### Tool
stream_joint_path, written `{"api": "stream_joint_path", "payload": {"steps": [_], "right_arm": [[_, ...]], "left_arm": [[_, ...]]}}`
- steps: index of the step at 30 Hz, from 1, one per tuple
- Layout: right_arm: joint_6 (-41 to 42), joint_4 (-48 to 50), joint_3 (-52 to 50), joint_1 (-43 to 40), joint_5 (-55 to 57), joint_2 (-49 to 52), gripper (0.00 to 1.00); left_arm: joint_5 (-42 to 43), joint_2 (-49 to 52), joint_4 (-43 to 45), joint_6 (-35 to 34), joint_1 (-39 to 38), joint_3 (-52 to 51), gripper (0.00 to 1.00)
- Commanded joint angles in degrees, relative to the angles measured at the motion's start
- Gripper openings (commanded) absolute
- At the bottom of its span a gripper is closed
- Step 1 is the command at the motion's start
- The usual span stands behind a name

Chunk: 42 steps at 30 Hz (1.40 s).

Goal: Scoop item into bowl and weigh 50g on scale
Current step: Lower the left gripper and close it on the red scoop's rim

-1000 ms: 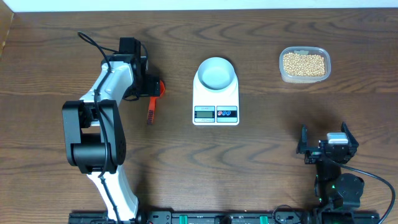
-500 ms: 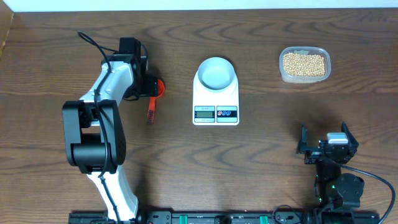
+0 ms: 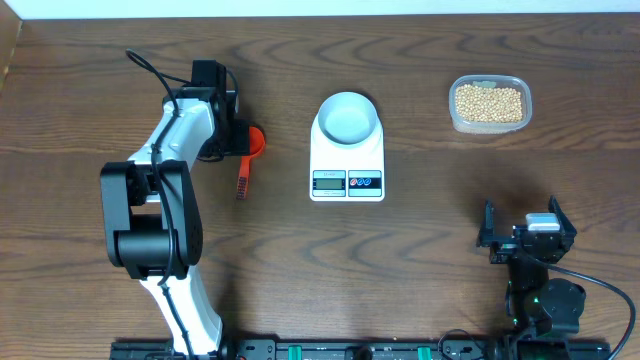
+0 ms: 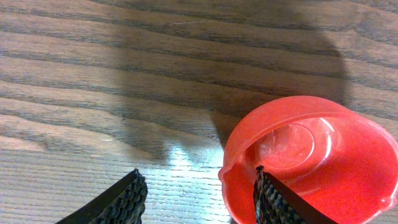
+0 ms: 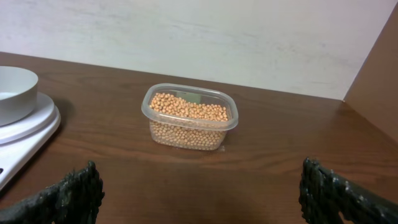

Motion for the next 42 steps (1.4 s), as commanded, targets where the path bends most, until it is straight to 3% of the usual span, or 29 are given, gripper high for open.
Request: {"api": "stream_joint_path", "payload": {"steps": [1, 25, 42], "right_arm": [[0.63, -0.24, -0.07, 0.28, 0.85, -0.2, 0.99], [0.61, -0.24, -0.07, 0.28, 0.85, -0.2, 0.99], [0.63, -0.24, -0.07, 0.28, 0.85, -0.2, 0.99]], "left_arm": [[-0.31, 0.61, 0.02, 0.35, 0.31, -0.33, 0.56], [-0.31, 0.61, 0.04, 0.35, 0.33, -0.33, 0.24], [0.13, 0.72, 0.09, -0.07, 0.31, -0.35, 0.27]]}}
